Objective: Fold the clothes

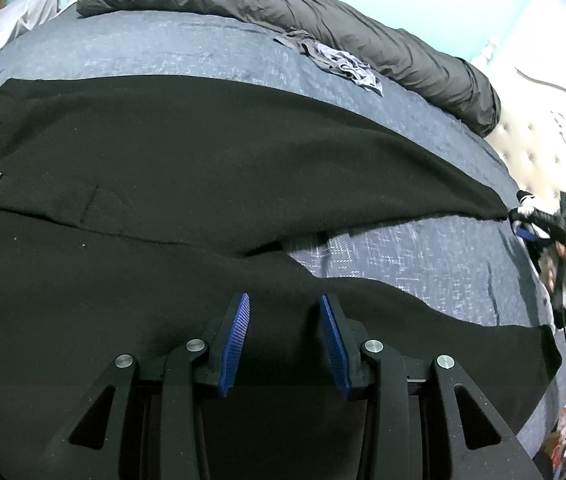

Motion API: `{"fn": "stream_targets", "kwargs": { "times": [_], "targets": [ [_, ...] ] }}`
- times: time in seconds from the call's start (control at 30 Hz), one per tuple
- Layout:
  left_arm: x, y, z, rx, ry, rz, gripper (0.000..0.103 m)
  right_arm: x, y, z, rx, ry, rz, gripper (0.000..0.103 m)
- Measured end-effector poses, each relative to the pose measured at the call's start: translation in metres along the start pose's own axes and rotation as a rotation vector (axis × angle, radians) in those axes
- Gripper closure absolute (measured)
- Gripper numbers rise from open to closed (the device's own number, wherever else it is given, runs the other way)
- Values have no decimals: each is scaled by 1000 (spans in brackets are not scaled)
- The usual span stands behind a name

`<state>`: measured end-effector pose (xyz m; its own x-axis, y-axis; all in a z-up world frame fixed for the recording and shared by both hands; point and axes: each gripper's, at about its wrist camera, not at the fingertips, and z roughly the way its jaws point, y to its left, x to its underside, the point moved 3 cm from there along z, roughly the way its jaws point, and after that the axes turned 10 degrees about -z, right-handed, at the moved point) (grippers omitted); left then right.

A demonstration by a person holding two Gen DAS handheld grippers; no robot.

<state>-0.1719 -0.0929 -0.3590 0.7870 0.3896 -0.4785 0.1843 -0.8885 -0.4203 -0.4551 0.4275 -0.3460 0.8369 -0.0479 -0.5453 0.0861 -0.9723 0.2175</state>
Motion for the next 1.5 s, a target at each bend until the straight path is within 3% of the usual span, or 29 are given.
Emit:
{"fn": "stream_targets", "kwargs": {
  "times": [0.27,0.3,0.33,0.37,0.43,0.53,0.7,0.77,0.8,0.83,0.93,1.07,1.1,1.2,1.37,1.5],
  "targets": [
    [0,3,5,-12,6,5,63,-26,-8,40,5,11,53,46],
    [0,3,5,-13,7,5,63,-28,-8,42,4,7,53,50],
    [0,4,6,-14,8,6,63,-30,-8,44,3,-1,48,75],
    [0,4,6,-14,9,4,63,-31,-8,45,8,-6,37,88],
    [0,5,6,-13,9,2,63,-32,-5,43,33,-8,-4,99],
    [1,4,5,-10,9,4,63,-35,0,28,143,-67,-94,99],
    [-2,7,3,-8,4,-5,63,-17,-13,48,211,39,-107,99],
    [-2,9,3,-6,5,-10,63,-15,-10,47,259,39,-153,88],
    [-3,10,3,-6,5,-13,63,-15,-8,45,291,35,-178,76],
    [-2,10,3,-5,5,-14,63,-16,-9,41,324,36,-182,71],
    [-3,9,2,0,5,-14,63,-18,-11,22,363,19,-174,71],
    [-3,5,-4,10,-4,-6,63,-10,17,-14,293,-25,-295,70],
    [-4,4,-6,13,-8,-5,63,-2,29,-26,207,-31,-331,69],
    [-4,2,-15,22,-19,-4,63,21,57,-46,46,6,-402,53],
    [-4,4,-36,32,-40,-12,62,90,94,-70,-207,127,-534,53],
    [3,13,-54,18,-53,-26,62,152,111,-76,-294,254,-669,53]
  ]
}}
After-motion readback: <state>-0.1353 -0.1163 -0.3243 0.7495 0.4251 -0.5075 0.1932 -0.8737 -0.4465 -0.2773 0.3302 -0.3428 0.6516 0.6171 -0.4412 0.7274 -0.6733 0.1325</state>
